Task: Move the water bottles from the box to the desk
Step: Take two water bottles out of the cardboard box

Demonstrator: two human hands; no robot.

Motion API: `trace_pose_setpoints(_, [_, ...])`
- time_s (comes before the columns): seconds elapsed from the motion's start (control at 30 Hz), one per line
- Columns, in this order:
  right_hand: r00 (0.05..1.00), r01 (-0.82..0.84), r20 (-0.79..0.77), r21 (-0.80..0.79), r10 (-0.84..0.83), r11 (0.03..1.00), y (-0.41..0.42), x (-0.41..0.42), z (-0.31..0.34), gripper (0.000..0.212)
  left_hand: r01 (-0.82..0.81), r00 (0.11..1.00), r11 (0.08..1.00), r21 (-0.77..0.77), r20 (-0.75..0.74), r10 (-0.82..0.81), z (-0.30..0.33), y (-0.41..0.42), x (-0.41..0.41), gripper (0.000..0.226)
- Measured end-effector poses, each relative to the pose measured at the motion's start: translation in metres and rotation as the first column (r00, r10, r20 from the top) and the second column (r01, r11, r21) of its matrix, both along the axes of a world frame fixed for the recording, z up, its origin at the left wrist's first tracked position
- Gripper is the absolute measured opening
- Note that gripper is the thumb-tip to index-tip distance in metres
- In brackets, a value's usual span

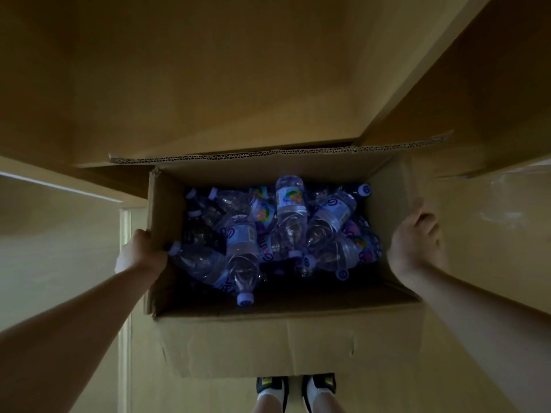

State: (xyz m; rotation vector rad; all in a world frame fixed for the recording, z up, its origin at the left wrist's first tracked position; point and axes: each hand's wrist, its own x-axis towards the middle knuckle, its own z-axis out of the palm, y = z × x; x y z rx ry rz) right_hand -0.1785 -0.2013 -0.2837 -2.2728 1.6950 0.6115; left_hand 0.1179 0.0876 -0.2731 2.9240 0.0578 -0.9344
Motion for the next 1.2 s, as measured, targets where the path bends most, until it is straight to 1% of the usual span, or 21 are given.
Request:
trace_pose_setpoints(0.03, [0.998, -0.035, -0.049, -0.023, 0.034, 0.999, 0.006, 0.004, 0.002, 0.087, -0.005, 1.0, 1.0, -0.013, -0.01, 0.005, 0.002, -0.001, 0.0, 0.051])
trace_pose_setpoints(0.07, [0.989, -0.117, -0.099, -0.043, 0.112, 0.992, 0.013, 0.007, 0.004, 0.084, 0.006, 1.0, 1.0, -0.012, -0.007, -0.006, 0.003, -0.003, -0.003, 0.052])
trace_pose_setpoints(0.13, [0.917, -0.362, -0.186, -0.023, 0.352, 0.932, 0.03, 0.016, 0.007, 0.079, 0.099, 0.993, 0.993, 0.058, 0.064, -0.103, 0.006, -0.008, -0.014, 0.053])
trace_pose_setpoints(0.17, [0.868, -0.466, -0.178, 0.029, 0.463, 0.884, 0.039, 0.022, 0.008, 0.074, 0.176, 0.975, 0.977, 0.118, 0.119, -0.19, 0.007, -0.011, -0.021, 0.053])
trace_pose_setpoints(0.2, [0.834, -0.532, -0.116, 0.095, 0.54, 0.841, 0.05, 0.027, 0.006, 0.066, 0.265, 0.941, 0.949, 0.168, 0.17, -0.293, 0.009, -0.012, -0.029, 0.052])
trace_pose_setpoints(0.23, [0.822, -0.557, -0.019, 0.176, 0.569, 0.812, 0.061, 0.033, 0.004, 0.054, 0.367, 0.895, 0.911, 0.189, 0.196, -0.401, 0.011, -0.014, -0.036, 0.052])
trace_pose_setpoints(0.27, [0.846, -0.527, 0.082, 0.278, 0.527, 0.803, 0.073, 0.041, 0.002, 0.043, 0.48, 0.837, 0.858, 0.184, 0.196, -0.51, 0.012, -0.016, -0.044, 0.053])
trace_pose_setpoints(0.3, [0.884, -0.463, 0.152, 0.397, 0.441, 0.792, 0.083, 0.05, 0.0, 0.033, 0.587, 0.773, 0.793, 0.162, 0.177, -0.609, 0.011, -0.019, -0.051, 0.055])
trace_pose_setpoints(0.33, [0.917, -0.398, 0.197, 0.498, 0.346, 0.77, 0.094, 0.058, -0.001, 0.027, 0.669, 0.716, 0.733, 0.126, 0.155, -0.68, 0.009, -0.022, -0.059, 0.053])
trace_pose_setpoints(0.37, [0.938, -0.345, 0.229, 0.572, 0.258, 0.744, 0.106, 0.066, -0.004, 0.028, 0.721, 0.676, 0.687, 0.09, 0.125, -0.726, 0.007, -0.027, -0.067, 0.05])
trace_pose_setpoints(0.43, [0.955, -0.285, 0.255, 0.664, 0.15, 0.691, 0.129, 0.082, -0.012, 0.035, 0.774, 0.631, 0.631, 0.052, 0.007, -0.776, 0.001, -0.037, -0.081, 0.044])
trace_pose_setpoints(0.5, [0.959, -0.251, 0.275, 0.722, 0.065, 0.644, 0.155, 0.099, -0.018, 0.042, 0.789, 0.614, 0.611, 0.071, -0.126, -0.779, -0.005, -0.044, -0.09, 0.046])
trace_pose_setpoints(0.53, [0.958, -0.232, 0.287, 0.748, 0.012, 0.622, 0.166, 0.107, -0.021, 0.042, 0.786, 0.617, 0.613, 0.077, -0.168, -0.769, -0.007, -0.045, -0.093, 0.047])
trace_pose_setpoints(0.6, [0.958, -0.172, 0.276, 0.768, -0.075, 0.617, 0.181, 0.117, -0.028, 0.043, 0.784, 0.617, 0.616, 0.072, -0.195, -0.762, -0.01, -0.044, -0.095, 0.049])
trace_pose_setpoints(0.67, [0.967, -0.091, 0.219, 0.776, -0.131, 0.624, 0.186, 0.123, -0.033, 0.054, 0.787, 0.609, 0.615, 0.039, -0.205, -0.766, -0.011, -0.041, -0.096, 0.05])
trace_pose_setpoints(0.77, [0.958, -0.026, 0.196, 0.788, -0.211, 0.615, 0.187, 0.125, -0.033, 0.054, 0.774, 0.608, 0.633, -0.026, -0.247, -0.754, -0.01, -0.031, -0.095, 0.061])
trace_pose_setpoints(0.83, [0.935, 0.022, 0.188, 0.815, -0.3, 0.579, 0.184, 0.125, -0.028, 0.051, 0.784, 0.593, 0.619, -0.042, -0.241, -0.768, -0.011, -0.023, -0.092, 0.07])
trace_pose_setpoints(0.9, [0.913, 0.025, 0.2, 0.843, -0.356, 0.537, 0.173, 0.122, -0.02, 0.039, 0.81, 0.569, 0.585, -0.046, -0.181, -0.802, -0.013, -0.017, -0.088, 0.077])
trace_pose_setpoints(1.0, [0.906, -0.011, 0.192, 0.901, -0.376, 0.434, 0.134, 0.123, 0.002, 0.004, 0.833, 0.541, 0.547, -0.084, -0.083, -0.837, -0.012, -0.016, -0.079, 0.086])
trace_pose_setpoints(1.1, [0.956, -0.054, 0.149, 0.936, -0.253, 0.347, 0.087, 0.133, 0.028, 0.01, 0.834, 0.539, 0.534, -0.14, -0.002, -0.842, -0.008, -0.021, -0.071, 0.087])
trace_pose_setpoints(1.2, [0.973, -0.031, 0.091, 0.962, -0.214, 0.272, 0.048, 0.139, 0.053, 0.014, 0.819, 0.542, 0.522, -0.237, 0.024, -0.84, 0.0, -0.032, -0.069, 0.104])
